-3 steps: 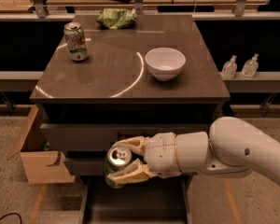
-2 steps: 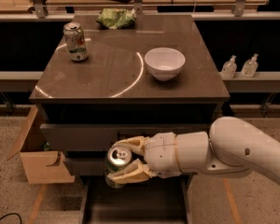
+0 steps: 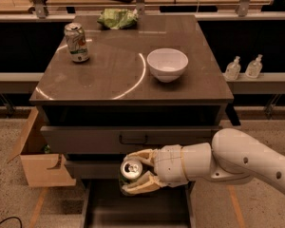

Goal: Place green can into bottom drawer

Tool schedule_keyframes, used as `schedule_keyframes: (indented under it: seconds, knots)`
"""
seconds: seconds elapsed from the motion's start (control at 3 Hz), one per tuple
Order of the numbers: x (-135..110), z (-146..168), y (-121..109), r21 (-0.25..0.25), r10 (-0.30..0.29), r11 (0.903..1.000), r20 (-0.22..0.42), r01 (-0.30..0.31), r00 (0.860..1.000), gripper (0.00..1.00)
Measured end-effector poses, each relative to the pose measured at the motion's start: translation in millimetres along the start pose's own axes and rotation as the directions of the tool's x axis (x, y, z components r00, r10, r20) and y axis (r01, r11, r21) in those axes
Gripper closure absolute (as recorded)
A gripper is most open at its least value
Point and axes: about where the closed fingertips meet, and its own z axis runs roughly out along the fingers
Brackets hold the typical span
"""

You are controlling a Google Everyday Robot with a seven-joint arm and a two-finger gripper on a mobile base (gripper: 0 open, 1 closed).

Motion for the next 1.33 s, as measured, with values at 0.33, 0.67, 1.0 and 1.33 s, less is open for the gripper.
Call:
schedule_keyframes:
  seconds: [0.33, 0.67, 1.0, 1.33]
  knots:
    - [29, -1, 10, -0.029, -0.074, 0.9968, 0.019, 0.074, 0.997, 1.00]
    - [64, 0, 24, -0.019, -0.129, 0.9914, 0.023, 0.130, 0.991, 1.00]
    - [106, 5, 32, 0.019, -0.129, 0.9914, 0.002, 0.129, 0.992, 1.00]
    - [163, 23, 22, 0.066, -0.104, 0.9924, -0.010, 0.104, 0.995, 1.00]
